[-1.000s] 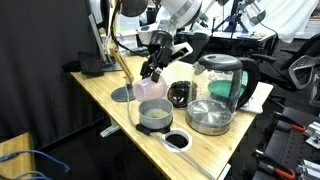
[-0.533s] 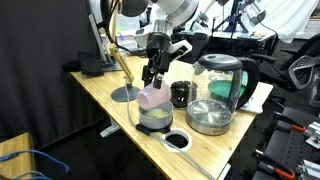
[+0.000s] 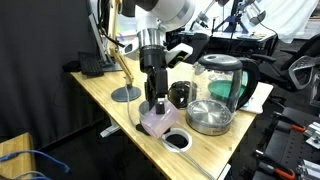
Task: Remove the lid from the gray pot then pour some contents from the pink cup into the gray pot
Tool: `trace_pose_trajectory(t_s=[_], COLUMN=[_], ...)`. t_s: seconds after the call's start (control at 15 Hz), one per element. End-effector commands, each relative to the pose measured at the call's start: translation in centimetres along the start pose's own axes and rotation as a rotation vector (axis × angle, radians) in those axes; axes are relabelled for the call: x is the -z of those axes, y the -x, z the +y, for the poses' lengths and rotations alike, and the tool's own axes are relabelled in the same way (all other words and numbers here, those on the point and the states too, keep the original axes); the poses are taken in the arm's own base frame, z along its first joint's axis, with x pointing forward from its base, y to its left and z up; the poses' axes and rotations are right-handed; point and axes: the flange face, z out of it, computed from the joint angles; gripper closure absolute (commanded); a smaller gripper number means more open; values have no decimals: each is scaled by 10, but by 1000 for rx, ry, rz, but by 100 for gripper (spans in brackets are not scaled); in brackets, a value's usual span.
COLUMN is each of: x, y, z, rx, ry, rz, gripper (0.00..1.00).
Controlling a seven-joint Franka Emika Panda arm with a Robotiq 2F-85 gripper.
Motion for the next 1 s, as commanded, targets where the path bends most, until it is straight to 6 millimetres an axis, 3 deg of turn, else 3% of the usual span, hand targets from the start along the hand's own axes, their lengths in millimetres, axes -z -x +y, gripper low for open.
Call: trace_pose_trajectory(t_s=[0.0,0.27,0.6,0.73,0.93], x=[-31,-65,-79,-81,-78], y=[-2,-7,-15,-14,0], z=[-29,-54,-80,-82,-66], rx=[-127,-285,-469,-545,-673], ry=[42,126,261,299,290], rz=[-81,-211,-333,-351,-353], gripper=[57,57,57,57,57])
